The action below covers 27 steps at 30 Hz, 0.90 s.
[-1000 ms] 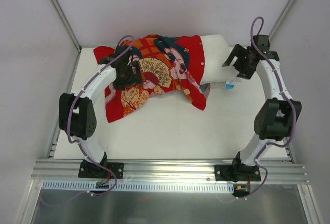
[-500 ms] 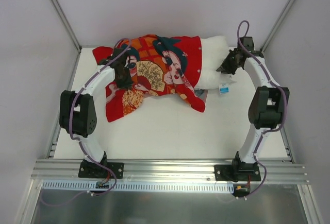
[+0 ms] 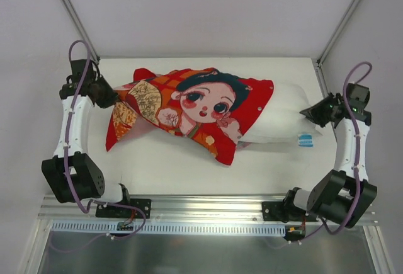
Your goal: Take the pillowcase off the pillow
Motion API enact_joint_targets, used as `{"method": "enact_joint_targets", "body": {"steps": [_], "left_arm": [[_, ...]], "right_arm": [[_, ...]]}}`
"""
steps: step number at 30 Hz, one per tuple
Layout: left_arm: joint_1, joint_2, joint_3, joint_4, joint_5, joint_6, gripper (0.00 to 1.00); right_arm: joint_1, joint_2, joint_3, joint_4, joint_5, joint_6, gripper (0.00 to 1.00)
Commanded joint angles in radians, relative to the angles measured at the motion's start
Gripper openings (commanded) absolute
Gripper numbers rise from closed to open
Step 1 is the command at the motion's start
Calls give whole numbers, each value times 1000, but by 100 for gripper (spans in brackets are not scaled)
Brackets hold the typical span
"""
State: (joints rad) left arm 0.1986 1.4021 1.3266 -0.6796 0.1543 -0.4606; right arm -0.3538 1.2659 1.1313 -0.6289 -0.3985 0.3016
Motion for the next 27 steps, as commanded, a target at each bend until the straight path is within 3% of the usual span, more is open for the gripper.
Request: {"method": "enact_joint_targets", "body": {"steps": [1, 6, 10, 13, 14, 15, 16, 17, 18, 19, 20, 25, 27], "left_arm": [[62, -17, -3, 8, -70, -41, 0], [76, -18, -23, -11, -114, -70, 0], [100, -80, -58, -34, -271, -180, 0], [101, -103, -23, -29, -244, -164, 0], [94, -92, -4, -31, -158, -141, 20], [79, -71, 17, -32, -122, -94, 33], [55, -68, 51, -34, -119, -76, 50], [-27, -71, 63, -37, -140, -61, 81], [-81, -84, 75, -37, -230, -35, 93], [-138, -87, 104, -37, -275, -23, 99], [-248, -80, 123, -38, -304, -10, 99], [-545, 18, 318, -69, -378, 48, 99], [-675, 101, 418, -78, -368, 68, 94]], "right_arm": [[-105, -66, -54, 31, 78, -44, 1], [-155, -121, -77, 14, 99, -50, 1], [-157, -151, -77, 9, 92, -50, 1], [-152, -168, -85, 21, 43, -78, 2], [-134, -172, -85, 17, 30, -82, 14], [-117, -174, -82, 9, 35, -90, 49], [-100, -175, -81, 5, 42, -100, 64], [-62, -178, -74, -5, 59, -104, 86], [-42, -184, -70, -9, 69, -108, 92], [-24, -188, -62, -27, 79, -114, 96], [19, -192, -44, -34, 108, -119, 98], [180, -192, 7, -66, 187, -137, 97], [211, -174, 13, -75, 201, -139, 96]]}}
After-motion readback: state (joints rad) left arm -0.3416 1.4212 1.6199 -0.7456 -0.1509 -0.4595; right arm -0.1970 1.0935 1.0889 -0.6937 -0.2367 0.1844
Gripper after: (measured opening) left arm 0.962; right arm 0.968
